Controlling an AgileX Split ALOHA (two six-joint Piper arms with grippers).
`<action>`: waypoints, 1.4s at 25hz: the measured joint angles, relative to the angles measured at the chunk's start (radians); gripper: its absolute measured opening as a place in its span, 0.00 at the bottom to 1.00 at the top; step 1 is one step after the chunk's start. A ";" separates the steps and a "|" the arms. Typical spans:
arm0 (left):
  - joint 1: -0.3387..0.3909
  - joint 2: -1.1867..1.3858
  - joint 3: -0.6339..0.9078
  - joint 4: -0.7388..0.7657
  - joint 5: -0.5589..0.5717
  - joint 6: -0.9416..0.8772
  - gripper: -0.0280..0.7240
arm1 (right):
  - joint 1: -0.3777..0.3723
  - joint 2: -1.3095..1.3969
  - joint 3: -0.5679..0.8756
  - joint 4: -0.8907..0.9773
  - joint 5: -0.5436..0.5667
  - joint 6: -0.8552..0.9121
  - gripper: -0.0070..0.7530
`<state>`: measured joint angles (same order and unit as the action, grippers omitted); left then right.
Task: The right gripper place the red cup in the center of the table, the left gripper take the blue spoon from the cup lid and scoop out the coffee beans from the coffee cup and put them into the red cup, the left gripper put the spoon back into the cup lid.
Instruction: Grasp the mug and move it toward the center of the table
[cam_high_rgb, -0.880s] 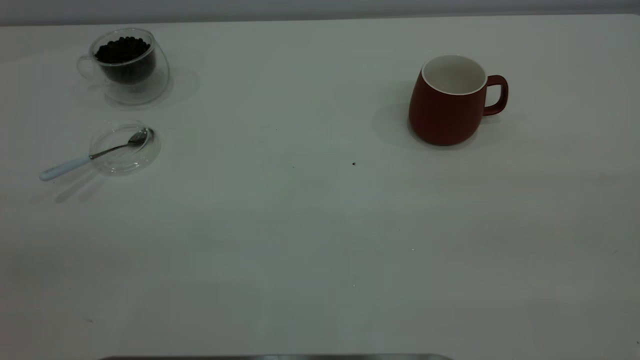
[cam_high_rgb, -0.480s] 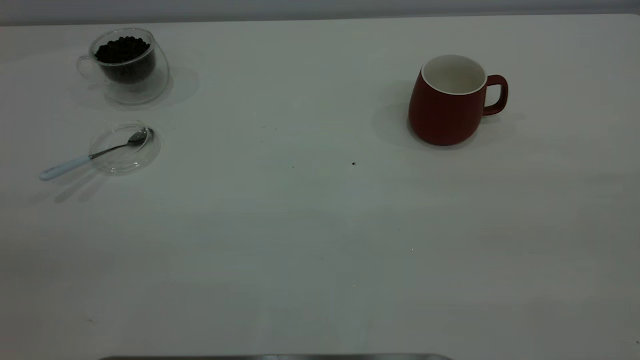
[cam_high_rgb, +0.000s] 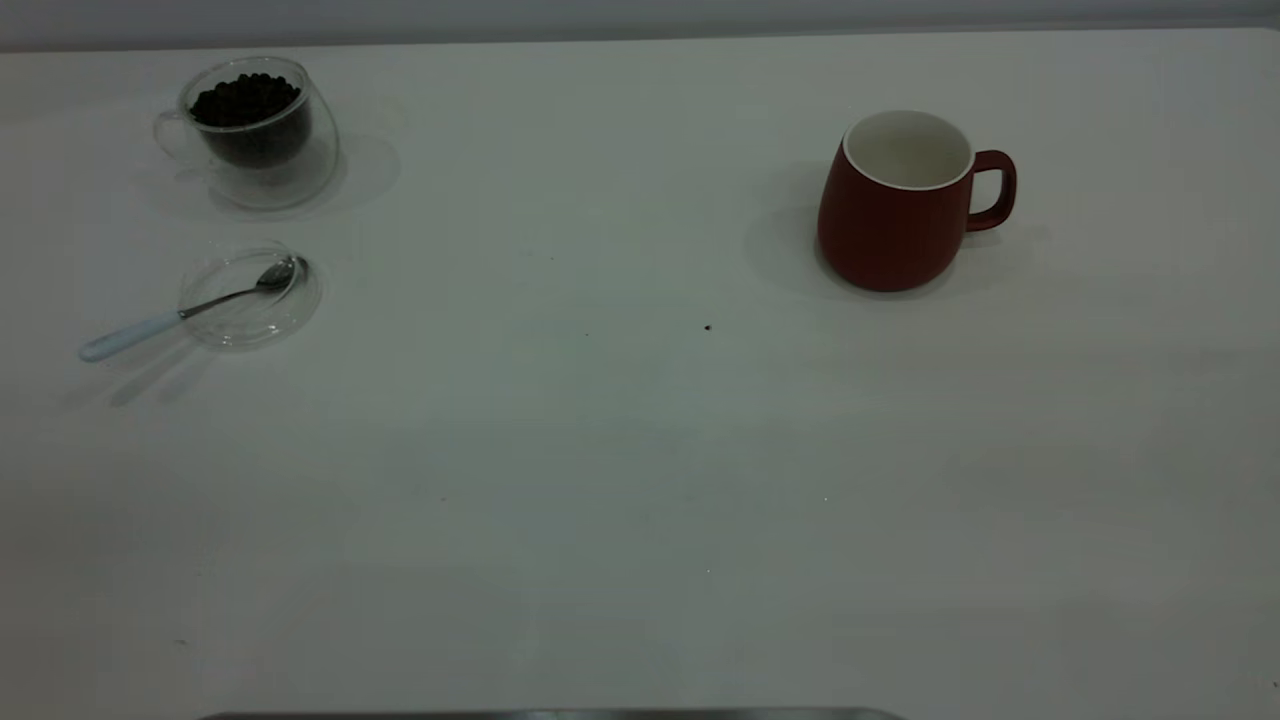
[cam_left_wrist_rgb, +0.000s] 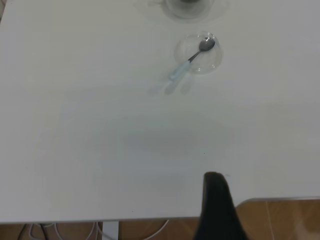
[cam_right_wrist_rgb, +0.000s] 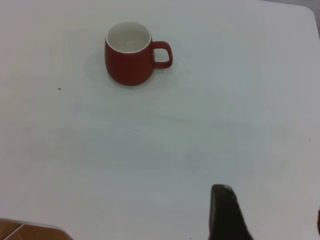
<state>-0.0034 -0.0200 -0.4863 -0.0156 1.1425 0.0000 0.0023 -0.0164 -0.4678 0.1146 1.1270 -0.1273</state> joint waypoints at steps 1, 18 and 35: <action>0.000 0.000 0.000 0.000 0.000 0.000 0.78 | 0.000 0.000 0.000 0.000 0.000 0.000 0.62; 0.000 0.000 0.000 0.000 0.000 0.006 0.78 | 0.000 0.000 0.000 0.000 0.000 0.000 0.62; 0.000 0.000 0.000 0.000 0.000 0.008 0.78 | 0.000 0.004 0.000 0.000 -0.011 0.091 0.63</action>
<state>-0.0034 -0.0200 -0.4863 -0.0156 1.1425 0.0076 0.0023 -0.0121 -0.4678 0.1146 1.1155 -0.0366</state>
